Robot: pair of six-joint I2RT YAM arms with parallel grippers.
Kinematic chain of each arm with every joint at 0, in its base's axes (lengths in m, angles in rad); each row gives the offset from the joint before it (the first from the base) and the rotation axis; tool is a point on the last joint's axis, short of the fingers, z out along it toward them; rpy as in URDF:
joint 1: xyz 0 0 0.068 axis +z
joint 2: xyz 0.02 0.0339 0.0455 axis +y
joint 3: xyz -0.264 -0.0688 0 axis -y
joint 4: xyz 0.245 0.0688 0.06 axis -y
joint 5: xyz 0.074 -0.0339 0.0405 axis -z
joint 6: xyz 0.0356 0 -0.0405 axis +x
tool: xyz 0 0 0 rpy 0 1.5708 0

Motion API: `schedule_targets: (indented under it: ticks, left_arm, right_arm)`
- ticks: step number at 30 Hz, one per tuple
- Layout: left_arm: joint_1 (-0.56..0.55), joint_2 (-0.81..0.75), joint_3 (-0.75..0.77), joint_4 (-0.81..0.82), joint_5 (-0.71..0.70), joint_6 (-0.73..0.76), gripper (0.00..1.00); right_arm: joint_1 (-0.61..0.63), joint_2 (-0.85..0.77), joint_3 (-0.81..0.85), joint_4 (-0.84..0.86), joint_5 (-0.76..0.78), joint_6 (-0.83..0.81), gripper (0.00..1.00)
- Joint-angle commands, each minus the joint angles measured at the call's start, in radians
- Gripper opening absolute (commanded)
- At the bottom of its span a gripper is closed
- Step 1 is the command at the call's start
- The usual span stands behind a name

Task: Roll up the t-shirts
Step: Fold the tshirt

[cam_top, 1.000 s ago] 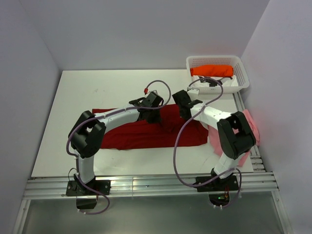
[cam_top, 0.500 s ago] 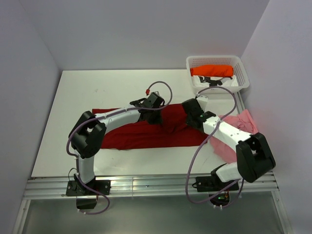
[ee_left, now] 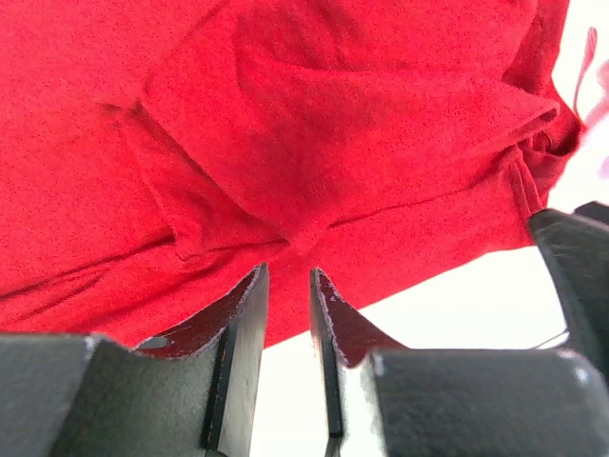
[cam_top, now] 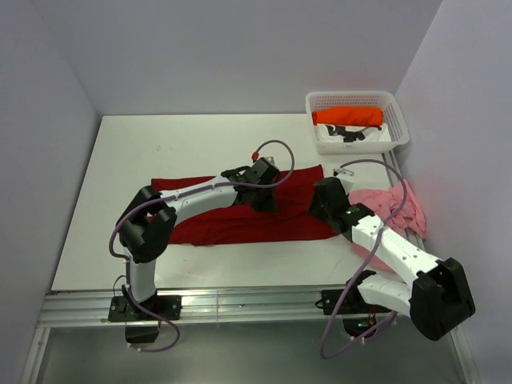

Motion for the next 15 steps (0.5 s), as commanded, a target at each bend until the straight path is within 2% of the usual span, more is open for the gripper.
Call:
schedule_targets:
  ticks: [1, 6, 8, 15]
  left_arm:
    - [-0.007, -0.026, 0.009, 0.002, 0.035, -0.033, 0.3]
    - [-0.007, -0.04, -0.035, 0.04, 0.069, -0.072, 0.32]
    - [-0.007, -0.029, -0.035, 0.03, 0.063, -0.085, 0.32]
    - [-0.007, 0.025, -0.023, 0.043, 0.066, -0.108, 0.33]
  right_arm:
    - [-0.03, -0.052, 0.022, 0.014, -0.021, 0.033, 0.57]
    - [-0.143, -0.052, 0.004, 0.083, -0.191, 0.053, 0.57]
    - [-0.189, -0.034, 0.004, 0.102, -0.215, 0.053, 0.57]
    - [-0.227, -0.035, -0.011, 0.134, -0.248, 0.039, 0.57]
